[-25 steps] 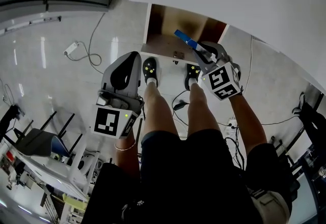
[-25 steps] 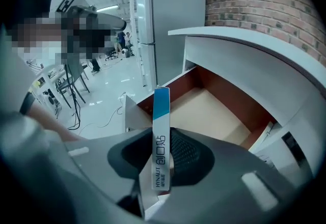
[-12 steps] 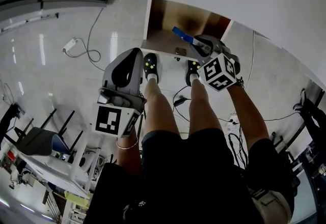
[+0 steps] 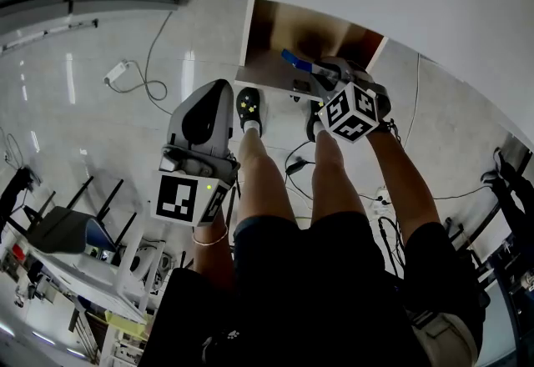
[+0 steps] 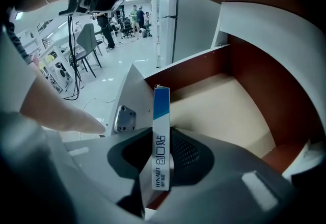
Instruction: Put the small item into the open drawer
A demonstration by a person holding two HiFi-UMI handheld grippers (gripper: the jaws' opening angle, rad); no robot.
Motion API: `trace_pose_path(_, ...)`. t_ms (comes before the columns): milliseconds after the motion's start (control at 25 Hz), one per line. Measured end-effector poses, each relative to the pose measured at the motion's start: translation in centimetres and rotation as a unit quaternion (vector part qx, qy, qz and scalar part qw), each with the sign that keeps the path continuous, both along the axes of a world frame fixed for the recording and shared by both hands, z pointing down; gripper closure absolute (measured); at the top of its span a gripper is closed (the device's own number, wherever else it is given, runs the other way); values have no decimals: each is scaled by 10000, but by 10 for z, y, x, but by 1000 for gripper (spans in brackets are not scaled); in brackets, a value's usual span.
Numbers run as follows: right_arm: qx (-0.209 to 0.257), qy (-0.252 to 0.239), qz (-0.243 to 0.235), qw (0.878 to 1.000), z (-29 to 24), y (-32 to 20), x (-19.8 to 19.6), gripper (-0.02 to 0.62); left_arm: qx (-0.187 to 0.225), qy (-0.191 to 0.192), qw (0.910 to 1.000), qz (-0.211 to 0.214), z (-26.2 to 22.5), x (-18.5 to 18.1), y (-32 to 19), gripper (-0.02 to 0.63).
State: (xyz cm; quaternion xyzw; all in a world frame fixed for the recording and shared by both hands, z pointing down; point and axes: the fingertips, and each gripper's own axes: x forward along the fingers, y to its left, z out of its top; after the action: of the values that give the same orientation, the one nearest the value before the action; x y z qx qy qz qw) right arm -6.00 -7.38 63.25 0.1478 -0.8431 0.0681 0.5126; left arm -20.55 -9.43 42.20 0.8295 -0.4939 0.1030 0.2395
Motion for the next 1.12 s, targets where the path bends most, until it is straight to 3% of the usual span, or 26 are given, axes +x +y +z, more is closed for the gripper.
trace_pose_path(1120, -302, 572, -757, 9950, 36, -9, -18, 491, -5, -46, 10000, -32, -1, -2, -2, 614)
